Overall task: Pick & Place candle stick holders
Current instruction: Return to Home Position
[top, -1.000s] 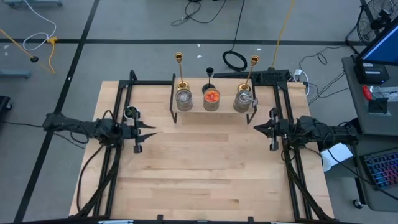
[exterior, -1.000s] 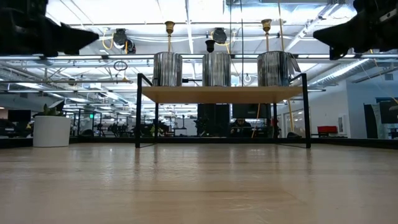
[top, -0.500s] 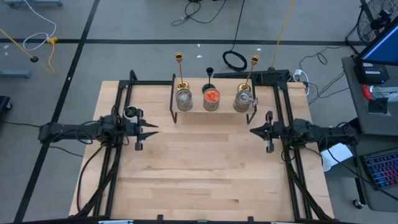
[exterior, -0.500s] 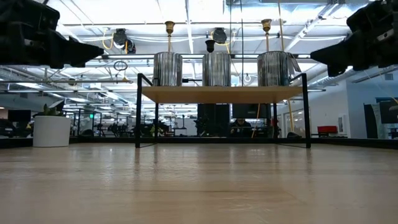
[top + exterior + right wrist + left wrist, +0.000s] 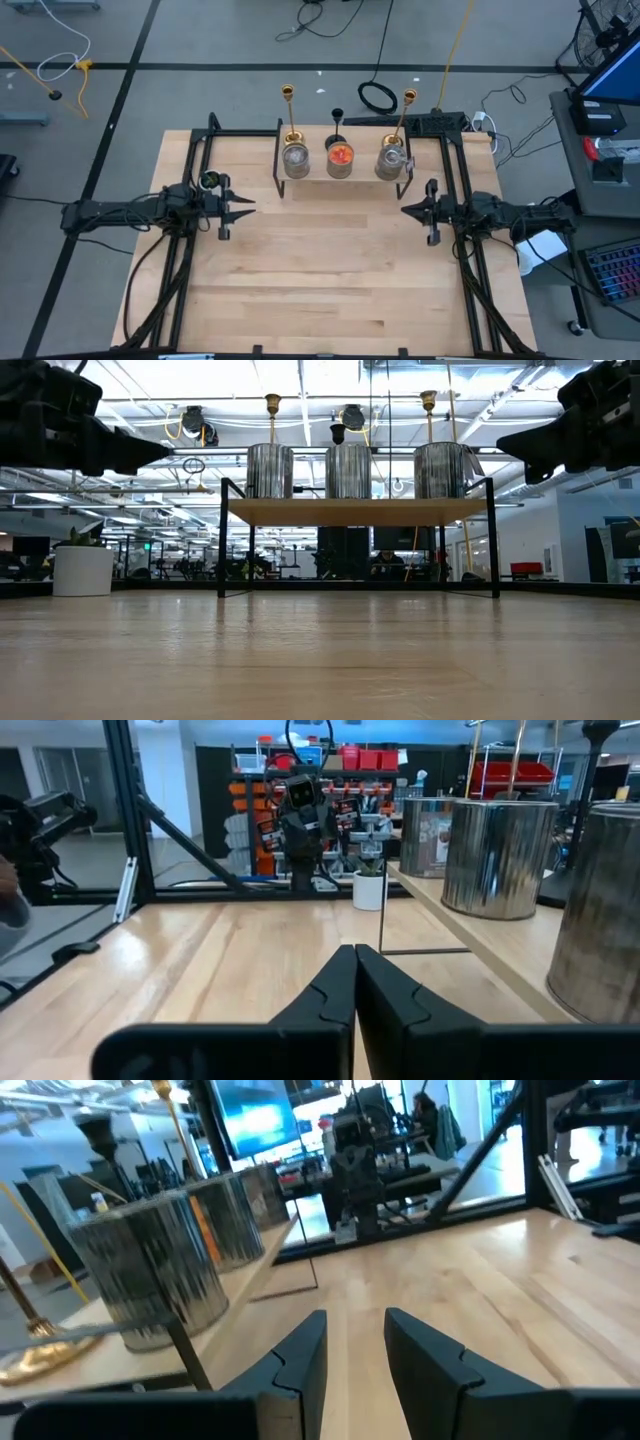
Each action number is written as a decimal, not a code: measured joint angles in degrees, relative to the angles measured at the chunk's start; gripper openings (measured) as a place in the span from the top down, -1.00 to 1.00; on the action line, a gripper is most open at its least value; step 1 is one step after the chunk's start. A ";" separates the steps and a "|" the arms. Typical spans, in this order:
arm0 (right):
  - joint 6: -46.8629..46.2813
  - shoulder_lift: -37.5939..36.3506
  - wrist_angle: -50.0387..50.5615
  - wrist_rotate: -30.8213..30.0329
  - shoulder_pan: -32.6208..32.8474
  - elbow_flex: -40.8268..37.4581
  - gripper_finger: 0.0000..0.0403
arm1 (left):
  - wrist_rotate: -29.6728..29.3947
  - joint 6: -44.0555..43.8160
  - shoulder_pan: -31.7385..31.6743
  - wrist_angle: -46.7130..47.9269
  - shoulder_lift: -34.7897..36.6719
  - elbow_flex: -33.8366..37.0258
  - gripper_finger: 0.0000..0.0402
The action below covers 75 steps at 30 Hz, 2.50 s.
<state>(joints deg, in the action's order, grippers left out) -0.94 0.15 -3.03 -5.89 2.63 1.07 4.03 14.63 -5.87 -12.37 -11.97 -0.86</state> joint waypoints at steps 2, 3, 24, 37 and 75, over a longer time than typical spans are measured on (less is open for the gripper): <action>0.34 0.09 0.54 0.04 -0.02 -0.08 0.99 | 0.00 -0.26 0.00 0.74 -0.02 0.00 0.46; 0.36 0.29 0.61 0.04 -0.01 -0.08 0.98 | 0.00 -0.28 0.00 0.71 -0.02 0.00 0.46; 0.10 0.47 0.72 0.02 0.00 -0.21 0.95 | -0.02 -1.70 0.00 0.56 -0.02 0.00 0.46; 0.10 0.47 0.71 0.02 -0.02 -0.23 0.97 | -0.04 -1.80 0.00 0.56 -0.02 -0.04 0.46; 0.10 0.47 0.70 0.00 -0.02 -0.27 0.98 | -0.09 -1.90 0.02 0.56 -0.02 -0.04 0.46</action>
<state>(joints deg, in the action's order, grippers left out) -0.84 0.62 -2.33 -5.89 2.61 0.80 3.95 12.73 -5.85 -11.81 -11.99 -0.91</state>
